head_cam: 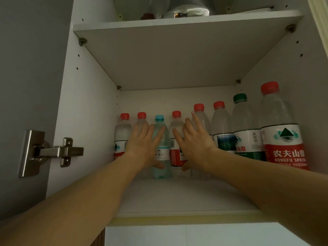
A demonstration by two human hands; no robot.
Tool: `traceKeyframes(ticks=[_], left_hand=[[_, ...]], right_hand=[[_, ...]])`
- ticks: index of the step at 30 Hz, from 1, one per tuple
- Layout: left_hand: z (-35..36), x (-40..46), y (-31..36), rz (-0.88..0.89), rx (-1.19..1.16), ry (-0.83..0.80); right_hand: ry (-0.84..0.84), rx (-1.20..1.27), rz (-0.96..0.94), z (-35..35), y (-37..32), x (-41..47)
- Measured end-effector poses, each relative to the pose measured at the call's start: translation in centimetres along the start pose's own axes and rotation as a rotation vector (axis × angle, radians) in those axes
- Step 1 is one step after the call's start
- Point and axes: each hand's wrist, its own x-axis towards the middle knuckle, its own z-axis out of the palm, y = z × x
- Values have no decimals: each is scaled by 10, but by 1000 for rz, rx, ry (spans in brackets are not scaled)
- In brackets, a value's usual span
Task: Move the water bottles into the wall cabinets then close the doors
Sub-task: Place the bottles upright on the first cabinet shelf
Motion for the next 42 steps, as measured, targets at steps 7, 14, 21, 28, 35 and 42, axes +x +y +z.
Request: traceKeyframes(ticks=[7,14,21,28,35,42], left_hand=[[-6,-4,1,-6,2,45],[-18,-8,-2,16,-227,157],[-65,-18,10,61,-626,379],[-135,-10,79,52,-1250,276],[-160,11,132,-23,-1634,-23],[-159,20,146,-167,-1721,-67]], right_hand=[[104,168,-31,-19,14,-16],[247,411,89,-39,46,-66],[399,585,417,-30,77,-151],[307,1065,682,-17,83,-189],[296,1132,771,-7,79,-198],[354,1159,816,-4,76,-202]])
